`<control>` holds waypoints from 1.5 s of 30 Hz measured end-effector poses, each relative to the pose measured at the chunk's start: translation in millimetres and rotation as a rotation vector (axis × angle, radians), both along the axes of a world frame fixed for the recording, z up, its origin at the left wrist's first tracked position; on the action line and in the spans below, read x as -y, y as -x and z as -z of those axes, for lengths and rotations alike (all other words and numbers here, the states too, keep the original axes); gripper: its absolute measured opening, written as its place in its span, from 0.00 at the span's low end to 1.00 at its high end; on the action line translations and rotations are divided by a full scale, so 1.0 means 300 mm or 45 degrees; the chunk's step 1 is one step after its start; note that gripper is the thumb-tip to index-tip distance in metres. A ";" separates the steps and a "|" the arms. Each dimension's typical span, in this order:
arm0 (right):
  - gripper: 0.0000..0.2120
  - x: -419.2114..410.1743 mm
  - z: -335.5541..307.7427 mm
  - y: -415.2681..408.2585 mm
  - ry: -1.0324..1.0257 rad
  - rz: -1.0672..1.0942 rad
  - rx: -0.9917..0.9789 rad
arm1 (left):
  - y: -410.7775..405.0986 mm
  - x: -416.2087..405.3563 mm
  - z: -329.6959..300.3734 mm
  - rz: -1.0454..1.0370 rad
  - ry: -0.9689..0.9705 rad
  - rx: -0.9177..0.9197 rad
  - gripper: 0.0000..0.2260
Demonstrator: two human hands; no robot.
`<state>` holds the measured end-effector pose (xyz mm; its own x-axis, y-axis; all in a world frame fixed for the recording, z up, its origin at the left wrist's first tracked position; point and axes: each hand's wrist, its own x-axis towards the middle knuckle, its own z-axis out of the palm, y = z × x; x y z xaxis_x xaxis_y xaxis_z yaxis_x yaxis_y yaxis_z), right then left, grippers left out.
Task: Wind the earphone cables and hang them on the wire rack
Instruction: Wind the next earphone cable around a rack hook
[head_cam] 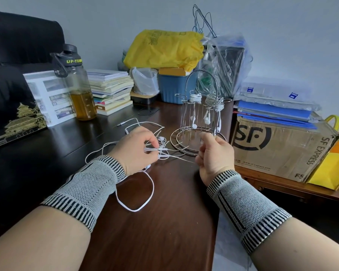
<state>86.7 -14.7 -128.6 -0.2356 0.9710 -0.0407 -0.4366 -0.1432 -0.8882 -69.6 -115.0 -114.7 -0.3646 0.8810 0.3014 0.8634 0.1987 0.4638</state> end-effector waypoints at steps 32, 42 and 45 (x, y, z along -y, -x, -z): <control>0.21 -0.019 -0.081 -0.132 -0.736 -0.437 1.512 | 0.070 0.022 0.000 -0.400 -0.005 -0.121 0.15; 0.19 -0.062 -0.083 -0.139 -0.587 0.166 1.130 | 0.073 0.040 -0.009 -0.307 0.268 -0.218 0.06; 0.20 -0.060 -0.073 -0.147 -0.571 0.147 1.150 | 0.064 0.043 -0.030 -0.317 0.195 -0.210 0.07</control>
<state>130.8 3.4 -106.6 -0.2007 0.9553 0.2170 0.4345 0.2853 -0.8543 -88.8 -127.7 -105.7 -0.5314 0.8109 0.2450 0.8407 0.4694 0.2699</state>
